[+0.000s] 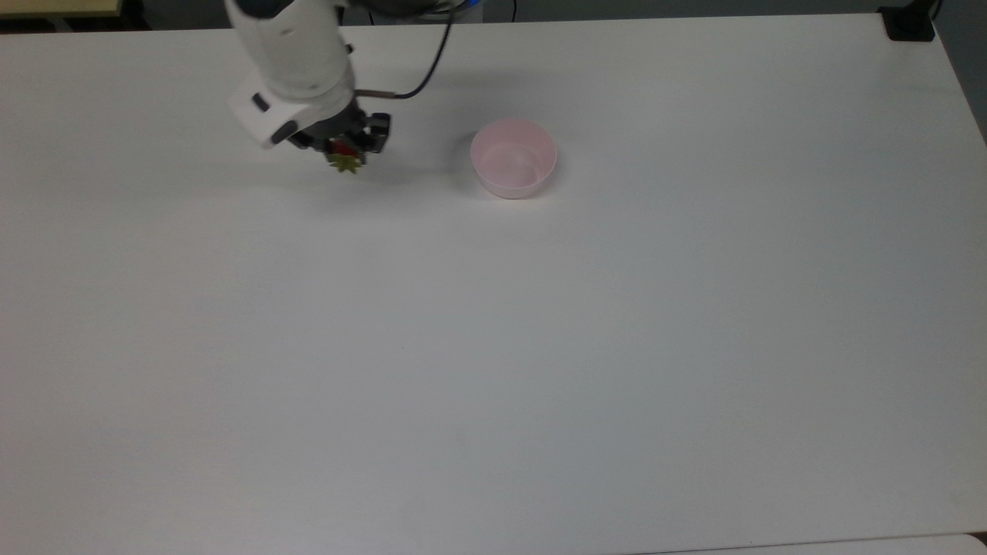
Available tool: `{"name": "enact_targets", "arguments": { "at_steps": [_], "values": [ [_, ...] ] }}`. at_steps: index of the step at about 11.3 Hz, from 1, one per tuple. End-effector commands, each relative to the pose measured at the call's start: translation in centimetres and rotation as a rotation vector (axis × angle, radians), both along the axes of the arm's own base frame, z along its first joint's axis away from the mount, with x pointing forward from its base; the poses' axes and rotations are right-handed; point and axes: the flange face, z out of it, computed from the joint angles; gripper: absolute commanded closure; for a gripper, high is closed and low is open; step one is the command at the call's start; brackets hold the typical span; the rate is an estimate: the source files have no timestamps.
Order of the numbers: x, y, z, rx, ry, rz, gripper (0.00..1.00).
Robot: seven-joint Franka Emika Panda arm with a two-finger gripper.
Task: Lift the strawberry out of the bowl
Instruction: 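Lift the strawberry out and carry it beside the bowl, then open the gripper to release the strawberry and raise it away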
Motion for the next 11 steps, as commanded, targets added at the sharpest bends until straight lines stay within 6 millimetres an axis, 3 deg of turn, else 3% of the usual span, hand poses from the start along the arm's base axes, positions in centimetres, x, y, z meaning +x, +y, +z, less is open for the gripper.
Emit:
{"name": "enact_targets", "arguments": {
  "at_steps": [1, 2, 3, 4, 5, 8, 9, 11],
  "values": [
    [-0.4, 0.2, -1.4, -0.027, 0.015, 0.023, 0.61],
    [-0.3, 0.1, -1.4, -0.030, 0.012, 0.012, 0.17],
    [-0.2, 0.0, -0.8, -0.034, -0.002, -0.007, 0.00],
    [0.0, 0.1, 0.3, -0.035, -0.018, -0.032, 0.00],
    [0.5, 0.2, 3.2, -0.037, -0.054, -0.061, 0.00],
    [0.6, 2.5, 14.5, -0.018, -0.111, -0.056, 0.00],
    [0.3, 3.3, 17.3, -0.015, -0.157, -0.077, 0.00],
    [-1.0, 3.7, 20.9, -0.003, -0.211, -0.070, 0.00]
  ]
}}
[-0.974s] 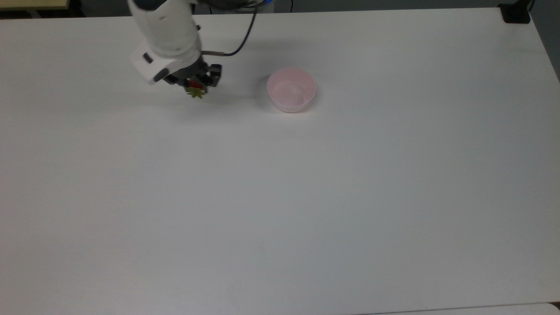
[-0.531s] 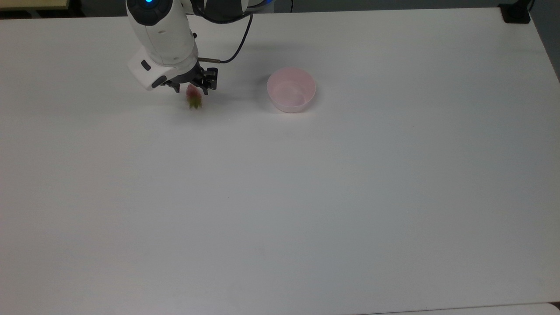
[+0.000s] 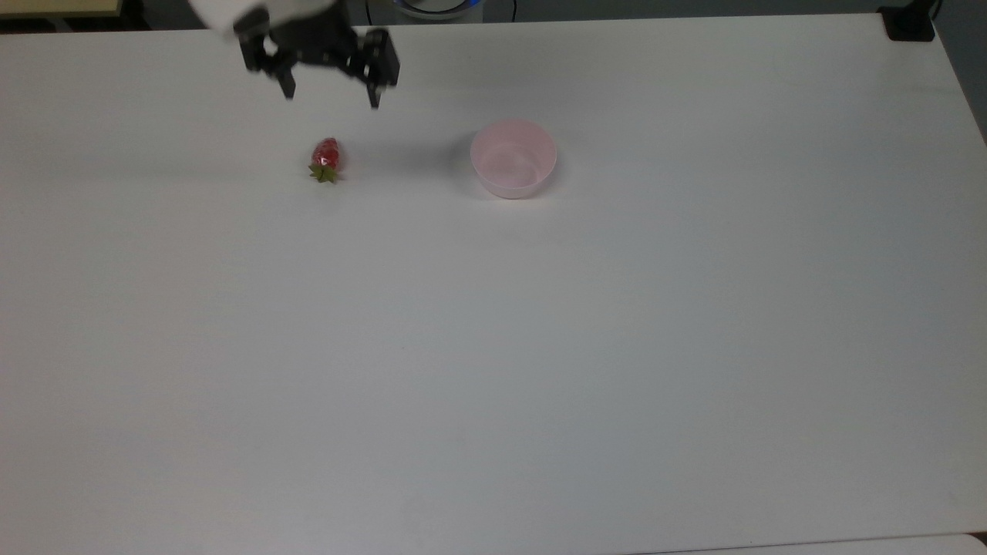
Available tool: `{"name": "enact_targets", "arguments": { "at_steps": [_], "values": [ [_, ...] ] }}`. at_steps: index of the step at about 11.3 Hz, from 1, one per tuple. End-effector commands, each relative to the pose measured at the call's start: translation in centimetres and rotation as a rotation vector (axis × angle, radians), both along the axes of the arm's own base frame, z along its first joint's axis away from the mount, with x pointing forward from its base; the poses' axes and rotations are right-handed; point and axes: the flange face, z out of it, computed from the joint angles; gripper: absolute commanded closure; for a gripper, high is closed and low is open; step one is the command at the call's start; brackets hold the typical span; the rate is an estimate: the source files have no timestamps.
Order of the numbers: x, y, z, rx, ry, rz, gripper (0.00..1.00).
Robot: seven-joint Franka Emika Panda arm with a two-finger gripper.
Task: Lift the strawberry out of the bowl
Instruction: 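Open the gripper to release the strawberry and raise it away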
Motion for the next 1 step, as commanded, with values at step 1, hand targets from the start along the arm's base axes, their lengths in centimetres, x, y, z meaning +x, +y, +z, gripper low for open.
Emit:
{"name": "enact_targets", "arguments": {
  "at_steps": [1],
  "values": [
    [-2.04, 0.66, 3.82, 0.002, -0.026, -0.007, 0.00]
  ]
}}
